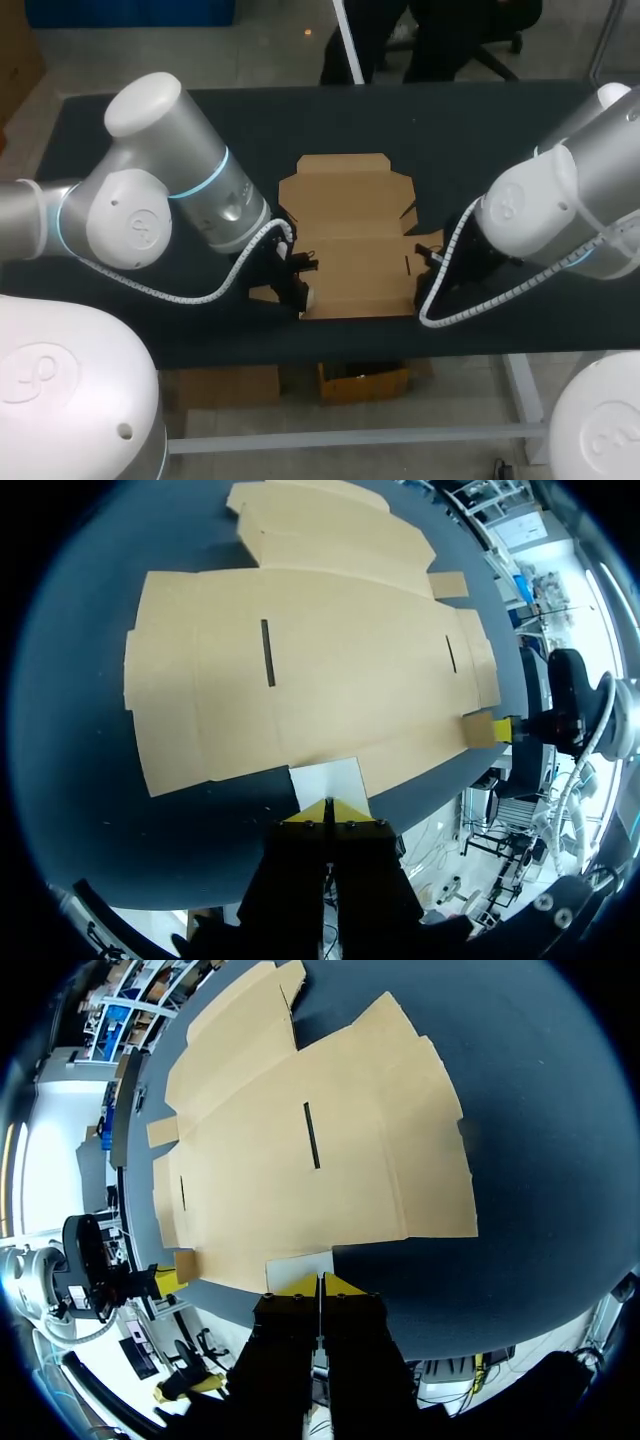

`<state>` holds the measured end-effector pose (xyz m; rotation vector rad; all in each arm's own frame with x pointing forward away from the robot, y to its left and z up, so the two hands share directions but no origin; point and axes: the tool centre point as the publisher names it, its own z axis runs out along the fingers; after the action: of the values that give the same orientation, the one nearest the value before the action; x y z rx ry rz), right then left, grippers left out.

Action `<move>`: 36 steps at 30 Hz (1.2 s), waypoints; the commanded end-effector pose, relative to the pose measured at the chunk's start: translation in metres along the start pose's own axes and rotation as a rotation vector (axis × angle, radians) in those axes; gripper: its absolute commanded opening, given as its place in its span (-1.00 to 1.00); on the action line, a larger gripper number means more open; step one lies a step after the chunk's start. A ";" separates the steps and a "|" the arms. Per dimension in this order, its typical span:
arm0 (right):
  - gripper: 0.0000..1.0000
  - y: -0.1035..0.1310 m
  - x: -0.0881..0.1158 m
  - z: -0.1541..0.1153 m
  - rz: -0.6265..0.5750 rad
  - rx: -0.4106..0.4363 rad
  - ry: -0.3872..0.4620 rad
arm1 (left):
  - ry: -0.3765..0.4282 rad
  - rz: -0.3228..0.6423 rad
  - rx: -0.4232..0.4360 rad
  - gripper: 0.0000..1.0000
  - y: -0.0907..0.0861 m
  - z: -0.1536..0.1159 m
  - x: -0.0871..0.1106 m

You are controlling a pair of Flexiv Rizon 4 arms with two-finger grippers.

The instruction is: Assemble the packaging by folding the flat box into shape, placing the metal phone stand inside, and closing the box properly

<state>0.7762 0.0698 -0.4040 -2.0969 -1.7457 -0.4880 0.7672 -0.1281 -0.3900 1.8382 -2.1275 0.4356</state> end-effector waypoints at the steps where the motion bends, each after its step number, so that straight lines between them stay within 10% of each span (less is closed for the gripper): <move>1: -1.00 0.000 0.004 0.004 -0.002 -0.002 -0.017 | -0.008 0.000 -0.001 -1.00 0.000 0.003 0.002; 36: -1.00 -0.006 0.005 0.026 -0.011 -0.011 -0.084 | -0.066 -0.014 0.086 -1.00 0.006 0.023 0.010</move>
<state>0.7714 0.0848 -0.4188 -2.1313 -1.7991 -0.4230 0.7620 -0.1401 -0.4043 1.9180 -2.1601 0.4784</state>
